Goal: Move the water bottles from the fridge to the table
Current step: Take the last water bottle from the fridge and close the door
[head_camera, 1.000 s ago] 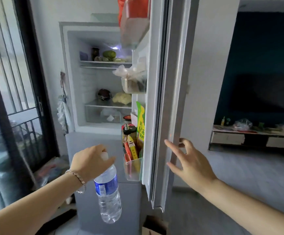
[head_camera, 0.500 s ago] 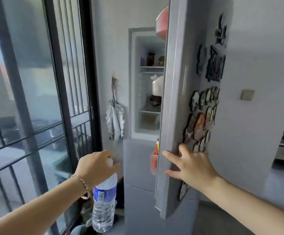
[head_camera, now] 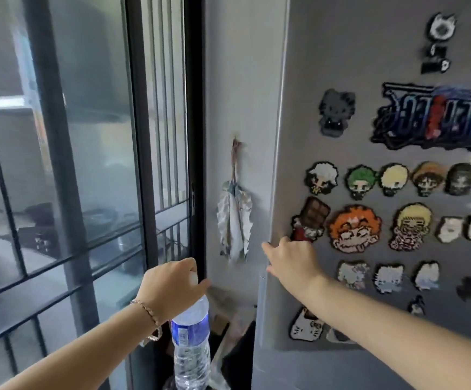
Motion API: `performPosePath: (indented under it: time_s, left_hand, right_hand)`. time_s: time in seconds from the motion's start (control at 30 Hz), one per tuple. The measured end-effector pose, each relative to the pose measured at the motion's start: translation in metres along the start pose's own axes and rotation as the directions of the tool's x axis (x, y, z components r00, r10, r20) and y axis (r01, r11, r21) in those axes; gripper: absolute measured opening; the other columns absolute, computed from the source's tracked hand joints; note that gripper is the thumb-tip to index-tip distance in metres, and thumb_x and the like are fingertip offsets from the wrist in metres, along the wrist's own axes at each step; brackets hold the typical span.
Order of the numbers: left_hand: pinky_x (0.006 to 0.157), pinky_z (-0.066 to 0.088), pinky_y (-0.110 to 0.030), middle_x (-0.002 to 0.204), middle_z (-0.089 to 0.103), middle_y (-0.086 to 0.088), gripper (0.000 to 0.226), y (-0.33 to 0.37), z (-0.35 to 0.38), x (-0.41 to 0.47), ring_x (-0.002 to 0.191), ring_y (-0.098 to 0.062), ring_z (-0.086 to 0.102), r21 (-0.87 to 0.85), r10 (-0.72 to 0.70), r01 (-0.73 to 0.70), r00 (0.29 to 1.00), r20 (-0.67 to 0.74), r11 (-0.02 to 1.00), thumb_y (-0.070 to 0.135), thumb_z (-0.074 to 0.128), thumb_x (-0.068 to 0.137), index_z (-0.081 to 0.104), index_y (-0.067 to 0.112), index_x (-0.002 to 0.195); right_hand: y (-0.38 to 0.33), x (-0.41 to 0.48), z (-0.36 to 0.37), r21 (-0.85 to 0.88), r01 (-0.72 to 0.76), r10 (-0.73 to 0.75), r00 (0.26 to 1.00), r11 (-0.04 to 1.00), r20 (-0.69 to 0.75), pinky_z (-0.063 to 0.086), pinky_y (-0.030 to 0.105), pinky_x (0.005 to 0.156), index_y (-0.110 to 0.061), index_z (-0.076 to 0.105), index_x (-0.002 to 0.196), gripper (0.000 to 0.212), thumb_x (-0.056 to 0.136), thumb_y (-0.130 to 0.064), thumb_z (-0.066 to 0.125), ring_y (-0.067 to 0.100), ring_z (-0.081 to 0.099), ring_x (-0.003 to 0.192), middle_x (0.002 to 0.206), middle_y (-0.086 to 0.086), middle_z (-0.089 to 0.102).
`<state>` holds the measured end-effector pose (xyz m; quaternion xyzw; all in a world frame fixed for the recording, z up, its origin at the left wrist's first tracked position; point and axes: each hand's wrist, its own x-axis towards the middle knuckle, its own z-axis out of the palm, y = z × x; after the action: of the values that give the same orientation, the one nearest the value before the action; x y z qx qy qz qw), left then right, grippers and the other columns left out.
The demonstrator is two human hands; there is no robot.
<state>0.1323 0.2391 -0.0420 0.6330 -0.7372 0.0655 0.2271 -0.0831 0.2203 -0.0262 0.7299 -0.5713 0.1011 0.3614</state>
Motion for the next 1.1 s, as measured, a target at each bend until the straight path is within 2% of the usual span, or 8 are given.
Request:
performPosePath:
  time_s: [0.13,0.27,0.37,0.57,0.8,1.0,1.07,1.1]
  left_hand:
    - [0.056,0.034,-0.025,0.055,0.041,0.008,0.043,-0.011,0.015,0.058,0.069,-0.019,0.050,-0.015,-0.035,0.035,0.999,-0.007,0.999,0.052,0.052,0.083,0.029,0.027,0.058]
    - [0.046,0.024,-0.015,0.054,0.041,0.009,0.044,-0.023,0.031,0.108,0.065,-0.016,0.049,0.001,-0.020,0.020,1.000,-0.014,1.000,0.053,0.051,0.083,0.027,0.027,0.056]
    - [0.046,0.025,-0.015,0.055,0.041,0.008,0.045,-0.031,0.044,0.139,0.064,-0.016,0.049,0.002,-0.009,0.009,1.000,0.005,1.000,0.054,0.051,0.083,0.027,0.026,0.057]
    - [0.062,0.034,-0.024,0.056,0.039,0.008,0.032,-0.040,0.069,0.178,0.068,-0.017,0.048,-0.006,0.095,-0.095,0.993,0.068,0.995,0.055,0.048,0.085,0.041,0.024,0.077]
    - [0.064,0.035,-0.024,0.059,0.041,0.008,0.031,-0.056,0.074,0.194,0.070,-0.016,0.048,-0.086,0.178,-0.169,0.979,0.099,0.982,0.054,0.050,0.085,0.040,0.026,0.078]
    - [0.066,0.037,-0.023,0.062,0.045,0.005,0.028,-0.072,0.071,0.197,0.074,-0.016,0.055,-0.088,0.253,-0.244,0.960,0.119,0.966,0.053,0.047,0.085,0.041,0.026,0.078]
    - [0.066,0.036,-0.023,0.059,0.042,0.005,0.029,-0.077,0.070,0.197,0.071,-0.015,0.049,-0.087,0.264,-0.255,0.957,0.120,0.963,0.052,0.047,0.085,0.040,0.026,0.077]
    - [0.066,0.036,-0.023,0.057,0.040,0.006,0.029,-0.079,0.069,0.198,0.071,-0.016,0.048,-0.084,0.268,-0.259,0.956,0.118,0.962,0.052,0.048,0.086,0.039,0.026,0.076]
  right_hand:
    - [0.004,0.058,0.043,-0.073,-0.056,0.065,0.990,0.996,0.125,-0.005,0.017,0.051,-0.025,0.073,0.070,0.047,0.031,-0.043,0.091,0.015,0.059,0.035,0.043,0.002,0.060]
    - [0.013,0.106,0.091,0.013,-0.067,0.067,0.998,0.998,0.023,0.002,0.010,0.061,-0.019,0.064,0.041,0.053,-0.004,-0.027,0.091,0.013,0.045,0.019,0.023,0.001,0.043]
    - [0.021,0.134,0.115,-0.092,-0.096,0.112,0.978,0.991,0.177,0.000,0.013,0.053,-0.021,0.071,0.060,0.049,0.018,-0.033,0.093,0.015,0.055,0.030,0.037,0.003,0.056]
    - [0.029,0.147,0.156,-0.130,-0.262,0.278,0.953,0.956,0.121,0.041,0.021,0.048,-0.025,0.074,0.069,0.047,0.026,-0.024,0.092,0.022,0.054,0.039,0.049,0.003,0.056]
    - [0.032,0.143,0.165,-0.041,-0.395,0.396,0.900,0.918,0.185,0.045,0.029,0.043,-0.022,0.077,0.095,0.074,0.024,-0.031,0.096,0.028,0.060,0.051,0.063,0.011,0.062]
    - [0.031,0.148,0.169,-0.031,-0.436,0.430,0.871,0.900,0.240,0.046,0.029,0.044,-0.024,0.077,0.098,0.084,0.016,-0.030,0.096,0.027,0.062,0.054,0.064,0.011,0.063]
    - [0.026,0.150,0.150,-0.110,-0.447,0.460,0.849,0.888,0.258,0.050,0.032,0.052,-0.028,0.073,0.109,0.085,0.027,-0.033,0.096,0.026,0.065,0.065,0.075,0.010,0.066]
    - [0.023,0.149,0.140,-0.138,-0.441,0.461,0.830,0.887,0.315,0.052,0.035,0.066,-0.031,0.062,0.124,0.082,0.047,-0.036,0.091,0.026,0.066,0.083,0.094,0.010,0.067]
